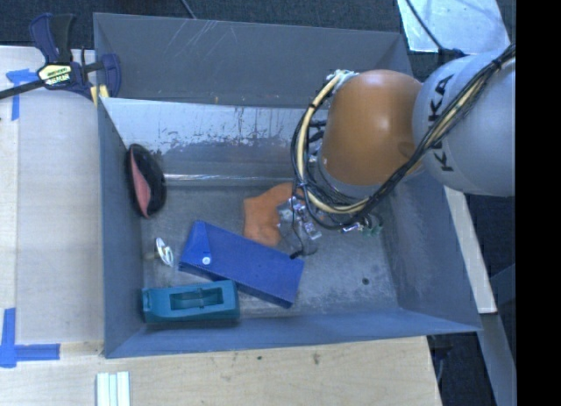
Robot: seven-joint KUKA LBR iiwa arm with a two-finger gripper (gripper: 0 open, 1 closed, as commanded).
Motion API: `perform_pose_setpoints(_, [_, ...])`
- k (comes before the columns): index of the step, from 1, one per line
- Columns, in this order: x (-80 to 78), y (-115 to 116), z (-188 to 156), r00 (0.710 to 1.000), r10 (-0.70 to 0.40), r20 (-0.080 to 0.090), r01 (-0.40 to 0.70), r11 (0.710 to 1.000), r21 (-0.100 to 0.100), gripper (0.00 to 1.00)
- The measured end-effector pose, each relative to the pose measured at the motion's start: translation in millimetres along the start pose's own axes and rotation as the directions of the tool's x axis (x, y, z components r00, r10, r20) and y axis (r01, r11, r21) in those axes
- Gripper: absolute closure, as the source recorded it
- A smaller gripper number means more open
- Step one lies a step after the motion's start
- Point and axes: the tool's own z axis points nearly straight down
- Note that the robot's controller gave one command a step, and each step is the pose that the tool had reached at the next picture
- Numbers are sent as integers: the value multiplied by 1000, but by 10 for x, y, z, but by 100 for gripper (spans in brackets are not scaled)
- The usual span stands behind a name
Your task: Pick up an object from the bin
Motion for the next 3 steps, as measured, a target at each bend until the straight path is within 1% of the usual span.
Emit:
perform_pose_setpoints(1, [438,23,-668,1000,18,8,-18,1000,3,0])
perform_pose_setpoints(2, [439,23,-667,1000,19,7,-19,1000,3,0])
perform_pose_setpoints(3, [-49,-126,-449,1000,18,11,-18,1000,4,0])
